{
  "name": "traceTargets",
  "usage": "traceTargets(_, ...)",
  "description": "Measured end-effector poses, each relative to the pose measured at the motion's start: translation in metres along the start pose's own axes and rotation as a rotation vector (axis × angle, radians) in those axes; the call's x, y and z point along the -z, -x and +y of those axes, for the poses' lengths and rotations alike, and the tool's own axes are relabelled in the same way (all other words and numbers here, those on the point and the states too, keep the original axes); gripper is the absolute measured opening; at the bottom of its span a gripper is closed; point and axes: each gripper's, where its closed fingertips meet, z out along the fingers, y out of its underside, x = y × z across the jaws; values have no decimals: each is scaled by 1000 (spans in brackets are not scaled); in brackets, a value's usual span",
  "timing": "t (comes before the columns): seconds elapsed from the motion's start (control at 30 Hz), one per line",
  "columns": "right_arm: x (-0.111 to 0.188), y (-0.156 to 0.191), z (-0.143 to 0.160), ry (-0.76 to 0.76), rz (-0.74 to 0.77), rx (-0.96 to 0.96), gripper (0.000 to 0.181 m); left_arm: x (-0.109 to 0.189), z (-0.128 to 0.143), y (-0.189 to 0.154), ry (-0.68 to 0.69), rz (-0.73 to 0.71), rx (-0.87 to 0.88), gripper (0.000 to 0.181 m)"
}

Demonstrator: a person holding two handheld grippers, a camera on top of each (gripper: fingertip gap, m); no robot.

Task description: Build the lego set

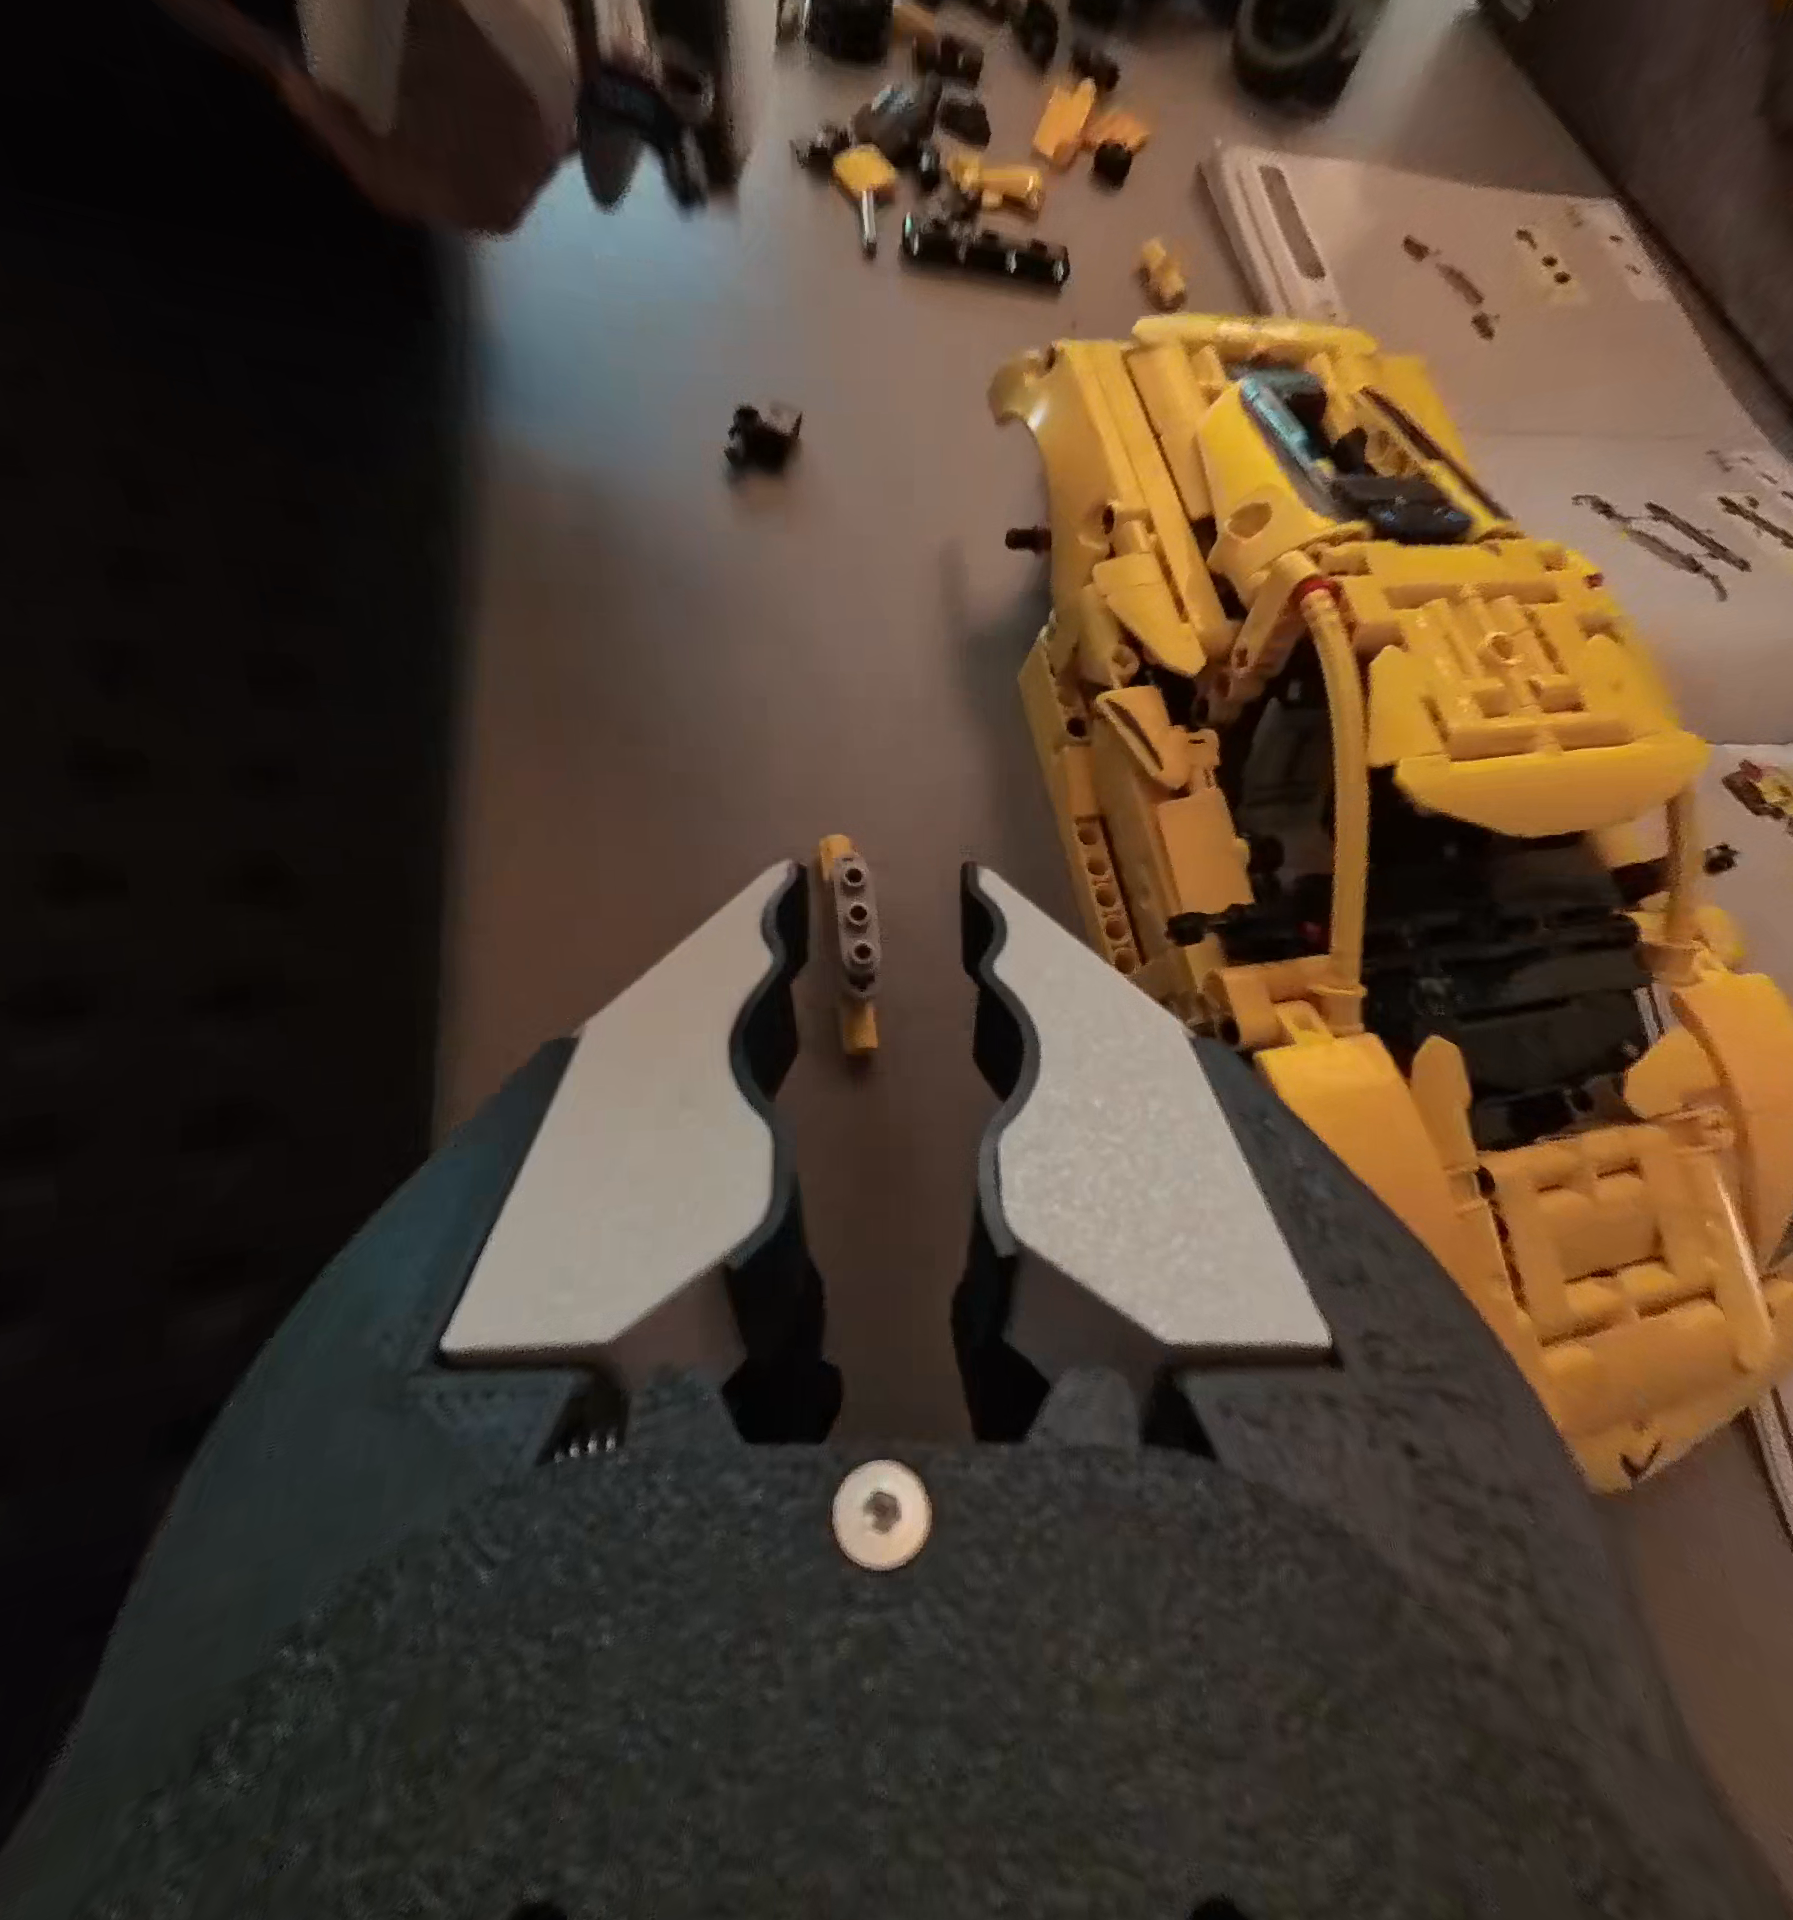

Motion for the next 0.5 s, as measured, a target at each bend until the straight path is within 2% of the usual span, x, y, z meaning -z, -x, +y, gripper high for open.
traceTargets(0.23, -21, 11, 9, 56, -132, -61, 21, 2, -1, -7, -17, 20, -58, 15)
traceTargets(0.3, -24, 12, 14, 73, -138, -51, 18, 2, -1, -8, -17, 20, -67, 15)
traceTargets(0.33, -24, 12, 14, 76, -134, -40, 7, 2, 0, -7, -13, 17, -73, 15)
traceTargets(0.4, -25, 11, 13, 74, -130, -41, 7, 1, 2, -6, 1, 0, -101, 15)
traceTargets(0.43, -24, 14, 7, 42, -154, -54, 7, 0, 3, -5, 13, -17, -127, 15)
traceTargets(0.5, -10, 22, -27, -128, -221, -108, 7, -1, 5, -5, 31, -44, -194, 15)
